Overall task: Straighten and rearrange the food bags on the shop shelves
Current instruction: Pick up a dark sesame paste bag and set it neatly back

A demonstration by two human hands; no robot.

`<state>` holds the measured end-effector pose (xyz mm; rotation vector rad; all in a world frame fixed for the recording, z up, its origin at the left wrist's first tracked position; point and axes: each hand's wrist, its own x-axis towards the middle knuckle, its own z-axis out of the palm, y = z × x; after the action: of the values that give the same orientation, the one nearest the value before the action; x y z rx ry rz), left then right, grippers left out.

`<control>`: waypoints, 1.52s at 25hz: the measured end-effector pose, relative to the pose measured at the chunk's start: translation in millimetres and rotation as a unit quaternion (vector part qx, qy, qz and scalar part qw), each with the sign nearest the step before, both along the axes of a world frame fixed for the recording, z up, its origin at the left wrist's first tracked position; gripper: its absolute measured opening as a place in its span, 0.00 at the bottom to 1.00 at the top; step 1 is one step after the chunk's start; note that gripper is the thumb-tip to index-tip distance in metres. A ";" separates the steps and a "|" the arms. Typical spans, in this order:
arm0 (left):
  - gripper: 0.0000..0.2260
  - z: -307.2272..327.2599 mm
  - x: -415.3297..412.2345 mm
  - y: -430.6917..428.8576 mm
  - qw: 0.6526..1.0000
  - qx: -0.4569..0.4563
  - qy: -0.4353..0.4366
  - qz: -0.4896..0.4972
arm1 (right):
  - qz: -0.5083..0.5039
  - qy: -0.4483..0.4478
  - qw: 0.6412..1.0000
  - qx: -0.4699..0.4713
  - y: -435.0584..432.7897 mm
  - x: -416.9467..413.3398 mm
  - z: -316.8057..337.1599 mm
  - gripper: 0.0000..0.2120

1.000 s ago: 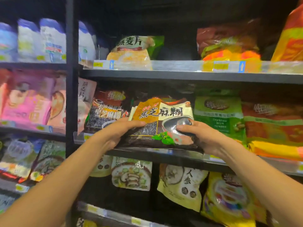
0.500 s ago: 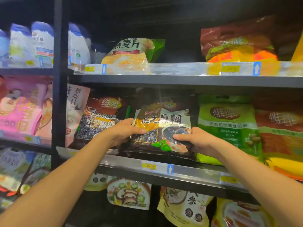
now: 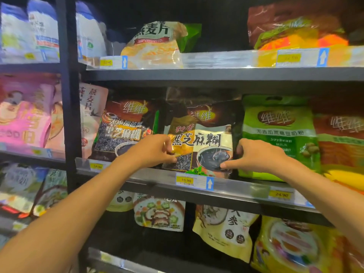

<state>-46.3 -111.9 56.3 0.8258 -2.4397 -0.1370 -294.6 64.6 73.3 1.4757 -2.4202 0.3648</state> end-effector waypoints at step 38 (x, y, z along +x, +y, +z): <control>0.29 -9.0 -37.3 -25.1 0.995 -0.018 -0.095 0.002 | 0.093 0.173 0.980 0.023 -54.0 22.2 -14.3 0.32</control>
<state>-83.5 -137.0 47.4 0.8614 -2.6092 -0.0139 -272.4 10.6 58.9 1.6369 -2.0395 0.0791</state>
